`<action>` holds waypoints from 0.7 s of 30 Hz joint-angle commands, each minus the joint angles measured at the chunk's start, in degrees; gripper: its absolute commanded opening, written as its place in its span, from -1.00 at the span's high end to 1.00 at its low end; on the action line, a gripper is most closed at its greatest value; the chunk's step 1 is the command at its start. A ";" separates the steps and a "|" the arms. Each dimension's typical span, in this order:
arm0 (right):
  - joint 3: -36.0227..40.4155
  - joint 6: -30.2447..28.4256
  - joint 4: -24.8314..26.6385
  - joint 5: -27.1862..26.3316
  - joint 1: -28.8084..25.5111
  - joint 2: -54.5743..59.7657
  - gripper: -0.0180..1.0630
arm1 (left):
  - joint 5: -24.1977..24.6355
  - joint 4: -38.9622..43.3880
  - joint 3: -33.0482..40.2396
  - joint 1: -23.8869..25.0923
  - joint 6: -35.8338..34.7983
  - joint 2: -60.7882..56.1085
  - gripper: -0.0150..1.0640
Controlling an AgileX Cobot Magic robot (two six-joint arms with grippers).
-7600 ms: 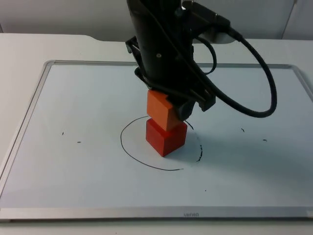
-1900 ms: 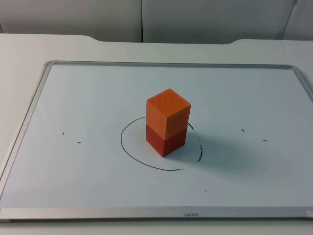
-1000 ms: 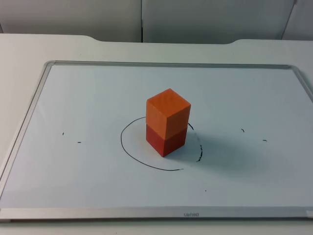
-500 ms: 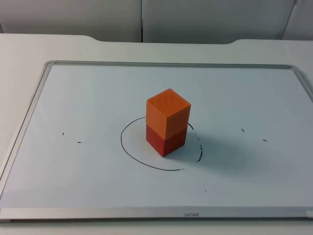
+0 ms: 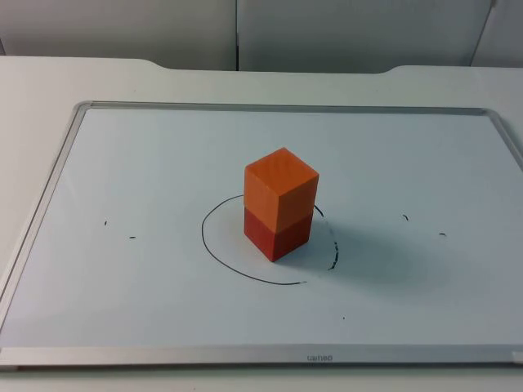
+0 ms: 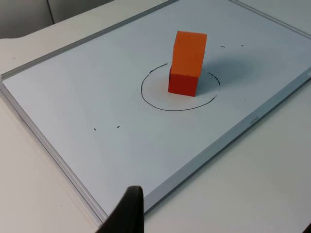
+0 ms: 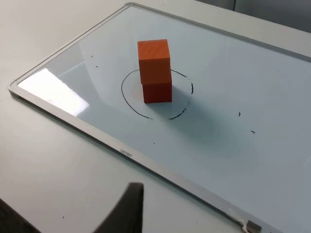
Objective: Pick up one cube with the left hand and another cube with the right hand. First place the cube in the right hand at the target position, then stack the cube in the left hand on top.
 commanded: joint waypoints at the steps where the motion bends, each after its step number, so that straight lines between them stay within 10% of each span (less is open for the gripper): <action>1: 0.44 0.02 -0.23 -0.31 -0.14 -0.19 -0.98 | -0.69 0.00 0.16 -0.24 0.00 -0.29 -0.98; 21: 0.44 0.23 -0.11 -0.31 -5.88 -0.19 -0.98 | -0.69 0.34 0.16 4.27 0.00 -0.29 -0.98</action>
